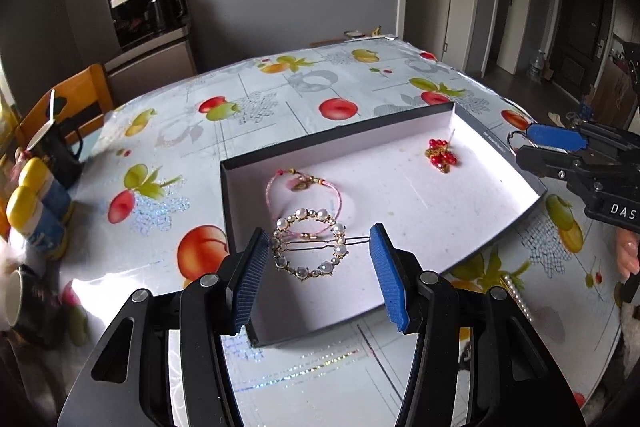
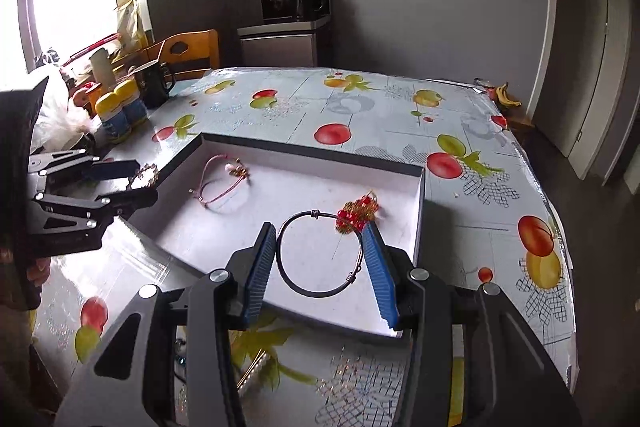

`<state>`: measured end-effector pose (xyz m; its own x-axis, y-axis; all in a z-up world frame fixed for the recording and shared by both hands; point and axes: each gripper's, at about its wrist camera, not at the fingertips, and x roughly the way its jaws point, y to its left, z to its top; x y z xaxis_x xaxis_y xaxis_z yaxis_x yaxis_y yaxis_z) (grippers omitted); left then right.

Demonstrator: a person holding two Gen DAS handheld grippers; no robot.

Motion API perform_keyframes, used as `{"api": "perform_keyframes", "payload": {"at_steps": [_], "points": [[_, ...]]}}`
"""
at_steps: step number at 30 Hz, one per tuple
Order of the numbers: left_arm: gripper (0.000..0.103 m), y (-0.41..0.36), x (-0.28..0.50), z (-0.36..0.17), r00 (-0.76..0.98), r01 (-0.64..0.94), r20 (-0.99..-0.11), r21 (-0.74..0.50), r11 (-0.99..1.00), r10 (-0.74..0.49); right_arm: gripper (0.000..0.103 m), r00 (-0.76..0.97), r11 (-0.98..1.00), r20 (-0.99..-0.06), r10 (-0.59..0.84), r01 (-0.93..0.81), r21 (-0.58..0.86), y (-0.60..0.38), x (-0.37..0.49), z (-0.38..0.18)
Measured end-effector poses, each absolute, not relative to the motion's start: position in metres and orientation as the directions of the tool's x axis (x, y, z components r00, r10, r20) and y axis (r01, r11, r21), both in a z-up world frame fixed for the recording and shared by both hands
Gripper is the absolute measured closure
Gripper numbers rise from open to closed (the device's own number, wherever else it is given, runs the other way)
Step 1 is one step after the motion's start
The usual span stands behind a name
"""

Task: Organize jewelry
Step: 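Carry the pearl clip with the left gripper while the right gripper carries the silver hoop into the box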

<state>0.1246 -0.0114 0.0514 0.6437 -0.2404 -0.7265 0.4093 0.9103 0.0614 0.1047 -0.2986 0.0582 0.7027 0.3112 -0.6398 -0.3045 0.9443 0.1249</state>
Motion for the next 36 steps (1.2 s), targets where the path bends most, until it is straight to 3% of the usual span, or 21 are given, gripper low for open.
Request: {"api": "perform_keyframes", "payload": {"at_steps": [6,11,20,36], "points": [[0.048,-0.010,0.143,0.039,0.626,0.382,-0.740,0.016,0.924,-0.246,0.058,0.712,0.958,-0.643,0.281,-0.246,0.147,-0.306,0.135,0.050],[0.048,-0.014,0.143,0.024,0.613,0.403,-0.756,0.050,0.914,-0.229,0.058,0.685,0.960,-0.676,0.271,-0.247,0.134,-0.305,0.137,0.031],[0.048,-0.012,0.146,0.010,0.557,0.421,-0.793,0.013,0.907,-0.247,0.058,0.617,0.944,-0.736,0.278,-0.316,0.092,-0.286,0.135,0.006],[0.048,-0.010,0.150,0.002,0.496,0.440,-0.811,-0.073,0.895,-0.310,0.058,0.593,0.940,-0.753,0.286,-0.326,0.100,-0.283,0.138,-0.004]]}}
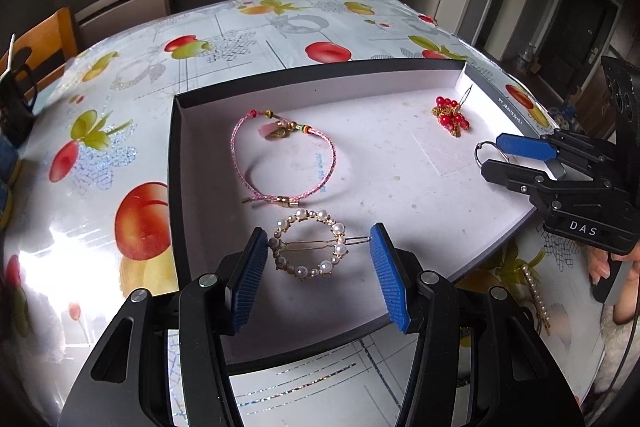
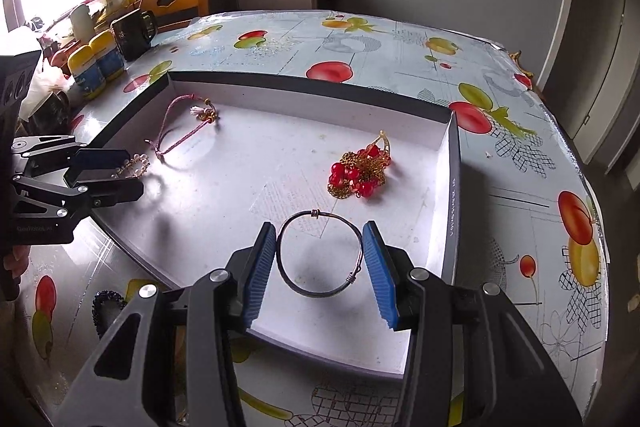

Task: Organize jewelry
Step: 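Carry the pearl clip with the left gripper while the right gripper carries the silver hoop into the box, then open the left gripper beside the pink bracelet while the right gripper releases the hoop near the earring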

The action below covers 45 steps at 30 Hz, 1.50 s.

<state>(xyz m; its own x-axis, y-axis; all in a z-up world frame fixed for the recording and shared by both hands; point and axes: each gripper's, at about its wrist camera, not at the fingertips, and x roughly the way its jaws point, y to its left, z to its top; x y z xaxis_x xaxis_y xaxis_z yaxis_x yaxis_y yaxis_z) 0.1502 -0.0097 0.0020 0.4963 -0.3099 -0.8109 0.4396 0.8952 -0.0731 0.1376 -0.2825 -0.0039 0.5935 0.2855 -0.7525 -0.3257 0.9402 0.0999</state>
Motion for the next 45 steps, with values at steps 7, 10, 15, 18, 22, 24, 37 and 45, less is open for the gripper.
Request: {"api": "perform_keyframes", "payload": {"at_steps": [7,10,15,18,22,24,37,45], "points": [[0.045,-0.009,0.150,0.002,0.506,0.441,-0.807,-0.063,0.895,-0.306,0.058,0.594,0.940,-0.751,0.289,-0.323,0.106,-0.283,0.138,-0.004],[0.044,-0.009,0.151,0.002,0.507,0.441,-0.806,-0.062,0.895,-0.305,0.058,0.593,0.940,-0.751,0.290,-0.324,0.107,-0.283,0.138,-0.004],[0.043,-0.009,0.151,0.003,0.511,0.441,-0.804,-0.060,0.895,-0.305,0.058,0.594,0.940,-0.750,0.290,-0.324,0.107,-0.283,0.138,-0.004],[0.042,-0.009,0.151,0.003,0.516,0.440,-0.800,-0.057,0.896,-0.305,0.058,0.593,0.939,-0.749,0.295,-0.325,0.112,-0.283,0.138,-0.004],[0.040,-0.009,0.149,0.005,0.533,0.440,-0.793,-0.038,0.897,-0.295,0.057,0.598,0.936,-0.741,0.306,-0.333,0.118,-0.283,0.136,-0.001],[0.037,-0.009,0.149,0.005,0.539,0.441,-0.789,-0.033,0.897,-0.294,0.056,0.606,0.935,-0.732,0.312,-0.334,0.123,-0.284,0.135,0.001],[0.021,-0.002,0.139,0.027,0.617,0.430,-0.715,-0.045,0.902,-0.329,0.017,0.665,0.943,-0.681,0.307,-0.308,0.124,-0.293,0.128,0.015],[0.009,-0.001,0.115,0.063,0.691,0.391,-0.665,0.015,0.920,-0.283,0.006,0.758,0.963,-0.598,0.262,-0.249,0.106,-0.308,0.100,0.056]]}}
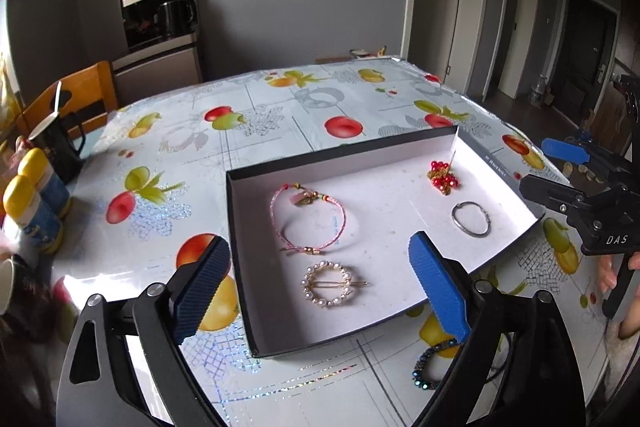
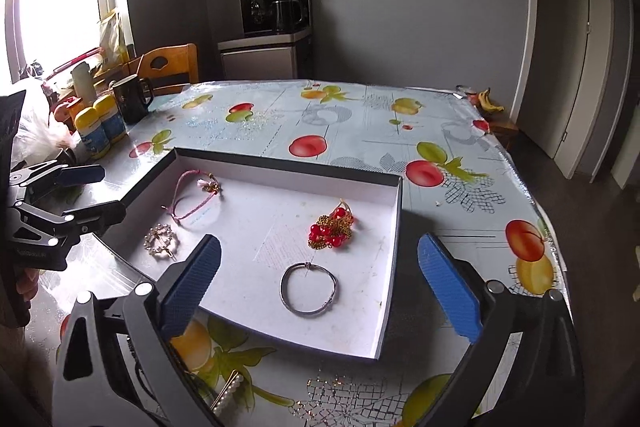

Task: Organize jewelry
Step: 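Open the left gripper beside the pink bracelet while the right gripper releases the hoop near the earring, then move both open grippers back out of the box toward the black bracelets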

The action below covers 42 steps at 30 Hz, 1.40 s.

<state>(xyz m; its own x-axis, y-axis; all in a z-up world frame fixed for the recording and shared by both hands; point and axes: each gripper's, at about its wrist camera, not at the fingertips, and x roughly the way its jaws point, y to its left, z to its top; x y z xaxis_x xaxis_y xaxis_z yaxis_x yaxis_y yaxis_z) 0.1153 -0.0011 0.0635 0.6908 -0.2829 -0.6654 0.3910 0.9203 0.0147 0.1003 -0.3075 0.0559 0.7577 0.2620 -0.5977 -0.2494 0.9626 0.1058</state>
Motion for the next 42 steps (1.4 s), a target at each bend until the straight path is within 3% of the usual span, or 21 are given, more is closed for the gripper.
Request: {"api": "perform_keyframes", "payload": {"at_steps": [7,12,30,42], "points": [[0.008,-0.003,0.072,0.088,0.730,0.418,-0.622,0.076,0.905,-0.285,0.006,0.795,0.961,-0.540,0.274,-0.252,0.116,-0.320,0.058,0.085],[0.007,0.004,0.046,0.084,0.730,0.416,-0.614,0.049,0.908,-0.301,0.006,0.798,0.956,-0.526,0.294,-0.258,0.142,-0.326,0.032,0.082],[0.006,0.014,0.024,0.031,0.683,0.383,-0.690,0.062,0.922,-0.237,0.006,0.710,0.953,-0.640,0.293,-0.274,0.133,-0.324,0.011,0.021],[0.006,-0.017,0.017,0.010,0.587,0.512,-0.743,0.034,0.858,-0.321,0.006,0.681,0.946,-0.668,0.301,-0.303,0.118,-0.324,0.001,0.009]]}}
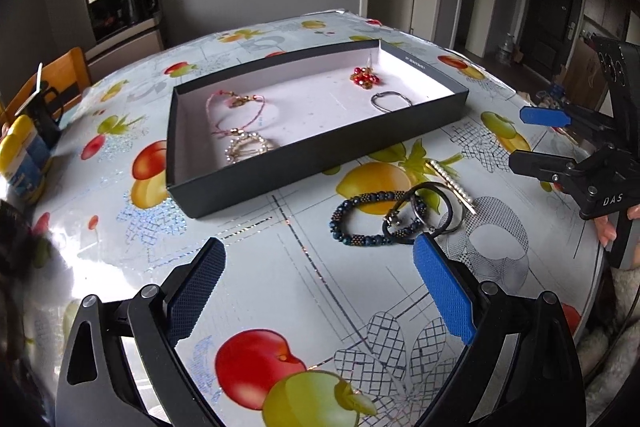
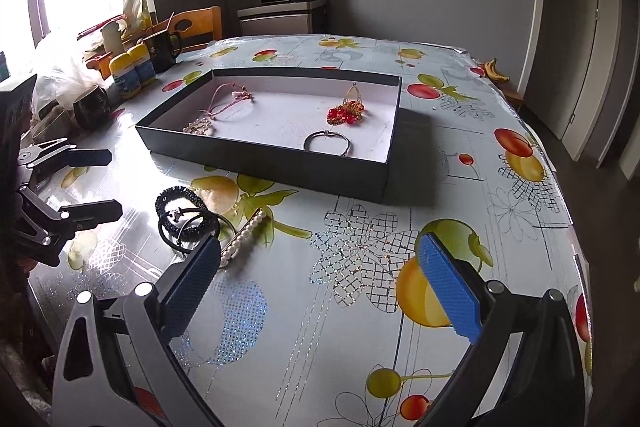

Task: Organize jewelry
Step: 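Move both open grippers back out of the box toward the black bracelets, then close the left gripper on the black hair tie while the right gripper grasps the long pearl hairpin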

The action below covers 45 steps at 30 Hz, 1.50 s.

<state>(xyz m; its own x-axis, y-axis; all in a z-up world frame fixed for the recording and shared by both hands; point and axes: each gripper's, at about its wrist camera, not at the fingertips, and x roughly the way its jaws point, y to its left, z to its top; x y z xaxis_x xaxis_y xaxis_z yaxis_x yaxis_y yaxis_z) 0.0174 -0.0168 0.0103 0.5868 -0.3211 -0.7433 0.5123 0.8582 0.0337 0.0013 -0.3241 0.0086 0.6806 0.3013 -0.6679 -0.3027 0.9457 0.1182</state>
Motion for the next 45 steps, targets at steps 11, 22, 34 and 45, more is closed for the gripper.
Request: {"api": "perform_keyframes", "payload": {"at_steps": [11,22,34,45], "points": [[0.010,-0.060,0.011,0.000,0.523,0.617,-0.771,0.048,0.785,-0.364,0.006,0.671,0.931,-0.676,0.304,-0.359,0.062,-0.318,-0.013,0.007],[0.043,-0.070,0.020,-0.004,0.465,0.643,-0.800,0.010,0.766,-0.380,0.006,0.665,0.928,-0.673,0.324,-0.362,0.090,-0.332,-0.015,0.002],[0.085,-0.069,0.039,-0.009,0.436,0.618,-0.823,-0.019,0.786,-0.363,0.006,0.664,0.921,-0.662,0.348,-0.375,0.108,-0.333,-0.018,0.003],[0.090,-0.053,0.026,0.014,0.513,0.611,-0.765,0.007,0.791,-0.389,0.029,0.617,0.903,-0.680,0.396,-0.394,0.170,-0.311,-0.006,0.005]]}}
